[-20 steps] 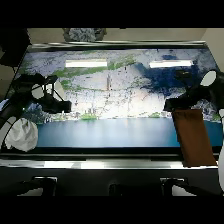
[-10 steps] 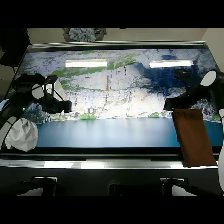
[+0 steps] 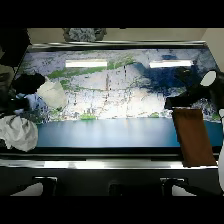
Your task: Fold the shirts.
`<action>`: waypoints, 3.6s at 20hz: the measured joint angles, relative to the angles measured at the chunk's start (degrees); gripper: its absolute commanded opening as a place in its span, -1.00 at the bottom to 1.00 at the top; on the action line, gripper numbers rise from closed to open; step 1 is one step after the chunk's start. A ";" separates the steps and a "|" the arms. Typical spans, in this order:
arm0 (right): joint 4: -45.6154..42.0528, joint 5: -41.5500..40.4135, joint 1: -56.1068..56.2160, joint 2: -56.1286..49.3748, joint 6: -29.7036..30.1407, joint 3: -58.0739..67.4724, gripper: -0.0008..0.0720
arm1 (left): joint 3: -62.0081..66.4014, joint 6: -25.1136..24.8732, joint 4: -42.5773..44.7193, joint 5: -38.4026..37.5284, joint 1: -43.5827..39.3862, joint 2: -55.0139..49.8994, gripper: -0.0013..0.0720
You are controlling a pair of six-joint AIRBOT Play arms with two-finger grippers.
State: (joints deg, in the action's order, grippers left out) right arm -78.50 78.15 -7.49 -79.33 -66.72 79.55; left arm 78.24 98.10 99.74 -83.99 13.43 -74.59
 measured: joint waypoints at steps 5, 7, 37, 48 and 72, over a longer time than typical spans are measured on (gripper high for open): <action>0.13 2.56 0.00 0.00 1.97 0.00 0.73 | -7.65 0.02 -7.13 2.67 19.54 1.44 1.00; 0.31 3.85 0.00 0.00 2.25 0.00 0.73 | -11.32 -0.74 -8.52 6.38 23.71 1.55 1.00; 4.85 12.57 0.00 9.16 5.11 0.00 0.66 | -10.03 -2.12 -46.21 34.34 -23.80 34.73 -0.89; 2.60 14.71 0.00 12.15 7.23 0.00 0.68 | -8.90 -6.01 -43.06 30.14 -49.90 -3.67 0.95; 20.24 9.70 10.29 11.10 16.98 -27.93 0.96 | -17.86 -19.93 -44.19 24.00 -20.76 -13.00 -0.88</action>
State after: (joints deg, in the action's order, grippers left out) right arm -58.26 87.85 2.81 -68.23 -49.74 51.62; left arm 60.38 78.17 55.55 -59.99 -7.33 -87.59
